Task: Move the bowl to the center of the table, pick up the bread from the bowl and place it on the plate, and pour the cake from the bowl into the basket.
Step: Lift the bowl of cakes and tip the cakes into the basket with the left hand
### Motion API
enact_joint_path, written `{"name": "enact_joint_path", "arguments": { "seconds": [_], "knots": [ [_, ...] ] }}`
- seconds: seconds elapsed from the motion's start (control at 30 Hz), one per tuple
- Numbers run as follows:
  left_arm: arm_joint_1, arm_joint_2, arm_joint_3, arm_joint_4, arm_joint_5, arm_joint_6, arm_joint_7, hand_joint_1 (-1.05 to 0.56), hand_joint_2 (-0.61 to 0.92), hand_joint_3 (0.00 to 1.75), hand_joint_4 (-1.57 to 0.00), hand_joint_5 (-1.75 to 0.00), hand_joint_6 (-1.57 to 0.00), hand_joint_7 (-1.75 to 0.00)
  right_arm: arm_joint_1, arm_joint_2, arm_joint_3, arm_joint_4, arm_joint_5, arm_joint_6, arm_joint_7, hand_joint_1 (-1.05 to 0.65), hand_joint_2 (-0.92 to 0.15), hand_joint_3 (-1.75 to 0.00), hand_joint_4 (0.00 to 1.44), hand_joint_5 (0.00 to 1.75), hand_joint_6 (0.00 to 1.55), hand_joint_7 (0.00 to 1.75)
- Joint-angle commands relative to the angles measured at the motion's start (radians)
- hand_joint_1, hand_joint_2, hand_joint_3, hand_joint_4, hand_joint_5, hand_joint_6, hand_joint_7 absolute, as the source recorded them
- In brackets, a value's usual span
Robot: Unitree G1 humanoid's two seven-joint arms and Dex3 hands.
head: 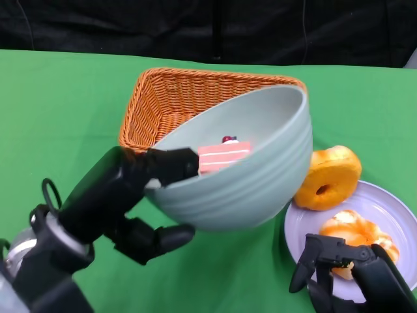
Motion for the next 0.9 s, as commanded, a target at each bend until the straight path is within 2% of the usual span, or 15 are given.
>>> {"name": "enact_joint_path", "arguments": {
  "seconds": [0.03, 0.2, 0.3, 0.4, 0.67, 0.9],
  "knots": [
    [-0.039, -0.07, 0.042, -0.014, -0.085, 0.068, -0.037, -0.17, 0.23, 1.7, -1.07, -1.75, -0.9, -1.75, 0.0, -0.009, -0.003, 0.011, 0.005, 0.002, -0.014, -0.83, -0.45, -1.41, 1.08, 1.75, 0.91, 1.46],
    [-0.084, -0.19, 0.083, 0.047, -0.163, 0.135, -0.087, -0.18, 0.22, 1.71, -1.11, -1.75, -0.93, -1.74, 0.0, -0.012, -0.002, 0.016, 0.01, 0.005, -0.014, -0.84, -0.45, -1.42, 1.08, 1.75, 0.91, 1.46],
    [-0.112, -0.259, 0.114, 0.095, -0.193, 0.162, -0.1, -0.21, 0.27, 1.63, -1.11, -1.75, -0.93, -1.7, 0.0, -0.014, -0.001, 0.02, 0.012, 0.005, -0.012, -0.84, -0.46, -1.42, 1.07, 1.75, 0.91, 1.46],
    [-0.136, -0.31, 0.143, 0.135, -0.196, 0.173, -0.105, -0.2, 0.27, 1.65, -1.09, -1.75, -0.91, -1.7, -0.001, -0.015, 0.0, 0.026, 0.014, 0.0, -0.011, -0.84, -0.46, -1.41, 1.07, 1.75, 0.9, 1.47],
    [-0.186, -0.449, 0.22, 0.155, -0.336, 0.4, -0.138, -0.22, 0.22, 1.74, -1.09, -1.75, -0.89, -1.74, 0.0, -0.018, 0.0, 0.035, 0.008, -0.005, -0.014, -0.84, -0.46, -1.4, 1.07, 1.75, 0.9, 1.48],
    [-0.212, -0.536, 0.293, 0.169, -0.421, 0.548, -0.128, -0.21, 0.22, 1.69, -1.1, -1.75, -0.89, -1.75, -0.001, -0.019, 0.002, 0.044, 0.01, -0.009, -0.012, -0.85, -0.47, -1.4, 1.08, 1.75, 0.89, 1.49]
  ]
}}
